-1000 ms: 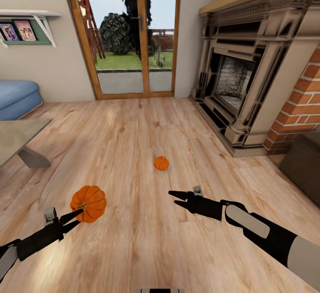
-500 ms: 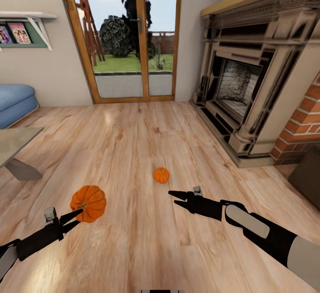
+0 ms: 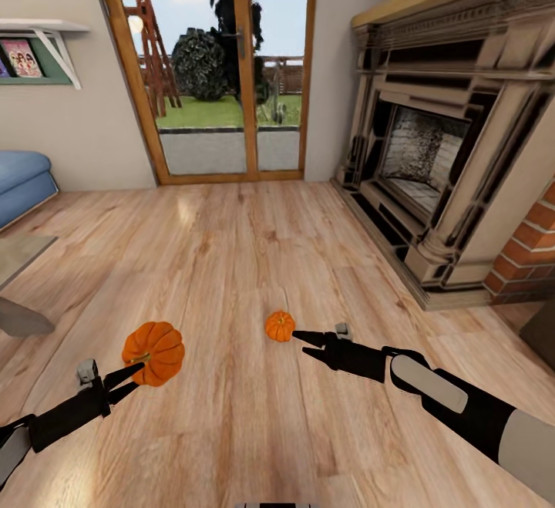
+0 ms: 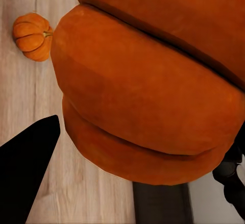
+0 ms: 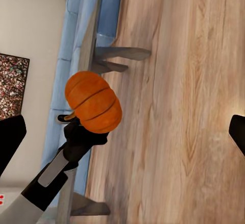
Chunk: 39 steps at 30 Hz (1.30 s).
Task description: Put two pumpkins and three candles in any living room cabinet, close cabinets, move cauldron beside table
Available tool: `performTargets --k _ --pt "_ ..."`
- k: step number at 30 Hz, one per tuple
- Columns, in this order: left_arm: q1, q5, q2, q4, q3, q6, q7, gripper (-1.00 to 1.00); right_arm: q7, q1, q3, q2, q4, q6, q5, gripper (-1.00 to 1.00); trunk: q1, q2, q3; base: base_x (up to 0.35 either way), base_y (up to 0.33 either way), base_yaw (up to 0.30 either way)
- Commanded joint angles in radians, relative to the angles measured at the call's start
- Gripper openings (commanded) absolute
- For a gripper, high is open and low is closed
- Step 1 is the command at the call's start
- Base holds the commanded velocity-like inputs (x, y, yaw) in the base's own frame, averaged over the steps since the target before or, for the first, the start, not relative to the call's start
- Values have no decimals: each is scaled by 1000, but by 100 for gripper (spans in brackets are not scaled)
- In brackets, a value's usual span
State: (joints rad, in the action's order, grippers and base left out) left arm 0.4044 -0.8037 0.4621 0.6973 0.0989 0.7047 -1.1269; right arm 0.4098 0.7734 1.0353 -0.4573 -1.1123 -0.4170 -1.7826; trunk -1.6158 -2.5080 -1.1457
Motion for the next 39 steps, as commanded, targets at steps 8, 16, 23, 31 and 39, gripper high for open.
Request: performTargets --k 8,16,23,31,39 --pt "1 -9 1 1 1 10 1 -100 -5 1 3 0 44 0 -9 100 0 0 -1 337 0 0" --pt "1 -9 0 2 -2 31 0 -100 -31 1 0 -2 113 54 -15 100 0 0 -1 337 0 0" --pt "1 -9 -2 2 -8 41 -1 -100 -224 1 -49 8 175 241 -9 100 0 0 -1 337 0 0" --pt "1 -9 -2 2 -6 42 -1 -100 -220 1 -48 138 511 282 31 100 0 0 -1 337 2 0" --pt "1 -8 1 1 3 42 -51 -100 83 1 -43 276 926 254 75 100 0 0 -1 238 95 0"
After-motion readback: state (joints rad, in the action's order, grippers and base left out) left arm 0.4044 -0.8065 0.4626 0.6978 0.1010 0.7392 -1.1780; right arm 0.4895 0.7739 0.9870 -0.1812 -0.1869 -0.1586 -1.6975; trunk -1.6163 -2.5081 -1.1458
